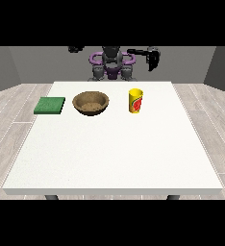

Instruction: Pick the cup and pour the ball into the bowl, then pick the bowl and place it on the pad

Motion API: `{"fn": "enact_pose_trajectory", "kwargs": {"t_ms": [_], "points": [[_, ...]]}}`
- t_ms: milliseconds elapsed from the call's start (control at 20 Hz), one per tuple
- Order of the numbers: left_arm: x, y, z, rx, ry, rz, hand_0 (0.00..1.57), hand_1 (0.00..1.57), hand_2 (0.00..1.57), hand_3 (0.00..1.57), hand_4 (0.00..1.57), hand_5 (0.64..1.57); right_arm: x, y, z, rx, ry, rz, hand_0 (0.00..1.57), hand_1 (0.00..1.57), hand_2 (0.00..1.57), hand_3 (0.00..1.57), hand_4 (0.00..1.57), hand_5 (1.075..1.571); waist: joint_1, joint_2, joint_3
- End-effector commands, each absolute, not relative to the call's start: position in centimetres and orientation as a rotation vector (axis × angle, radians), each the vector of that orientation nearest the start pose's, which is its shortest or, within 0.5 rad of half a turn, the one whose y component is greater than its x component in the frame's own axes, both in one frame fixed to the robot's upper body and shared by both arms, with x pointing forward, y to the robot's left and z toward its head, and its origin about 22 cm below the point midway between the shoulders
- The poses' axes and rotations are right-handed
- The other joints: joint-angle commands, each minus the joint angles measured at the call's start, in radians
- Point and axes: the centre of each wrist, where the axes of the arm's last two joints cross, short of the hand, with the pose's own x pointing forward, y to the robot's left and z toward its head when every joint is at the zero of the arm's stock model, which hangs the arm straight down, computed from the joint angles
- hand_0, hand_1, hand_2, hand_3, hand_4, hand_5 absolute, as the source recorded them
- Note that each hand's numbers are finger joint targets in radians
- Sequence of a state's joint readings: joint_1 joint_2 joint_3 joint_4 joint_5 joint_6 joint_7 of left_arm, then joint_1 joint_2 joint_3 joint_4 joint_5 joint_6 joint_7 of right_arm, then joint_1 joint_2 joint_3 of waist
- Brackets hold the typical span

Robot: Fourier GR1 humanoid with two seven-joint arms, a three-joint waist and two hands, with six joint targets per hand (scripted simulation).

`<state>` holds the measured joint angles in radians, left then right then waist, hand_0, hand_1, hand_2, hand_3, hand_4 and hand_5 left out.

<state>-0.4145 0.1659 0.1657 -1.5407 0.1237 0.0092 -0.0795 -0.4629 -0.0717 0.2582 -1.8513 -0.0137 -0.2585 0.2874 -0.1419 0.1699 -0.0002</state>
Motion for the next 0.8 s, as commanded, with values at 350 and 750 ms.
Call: {"fn": "enact_pose_trajectory", "kwargs": {"t_ms": [350,750], "points": [[32.7,28.8,1.0,0.035,-1.937,0.029,0.0,0.0,0.0,0.0,0.0,1.407,26.2,-16.3,18.9,0.165,-1.958,0.168,0.0,0.0,0.0,0.0,0.0,1.568,-0.004,-0.016,-0.0004],[33.6,30.1,-2.1,0.054,-1.955,0.081,0.0,0.0,0.0,0.0,0.0,1.443,25.8,-20.1,19.5,0.188,-1.988,0.151,0.0,0.0,0.0,0.0,0.0,1.567,-0.042,0.025,-0.0003]]}}
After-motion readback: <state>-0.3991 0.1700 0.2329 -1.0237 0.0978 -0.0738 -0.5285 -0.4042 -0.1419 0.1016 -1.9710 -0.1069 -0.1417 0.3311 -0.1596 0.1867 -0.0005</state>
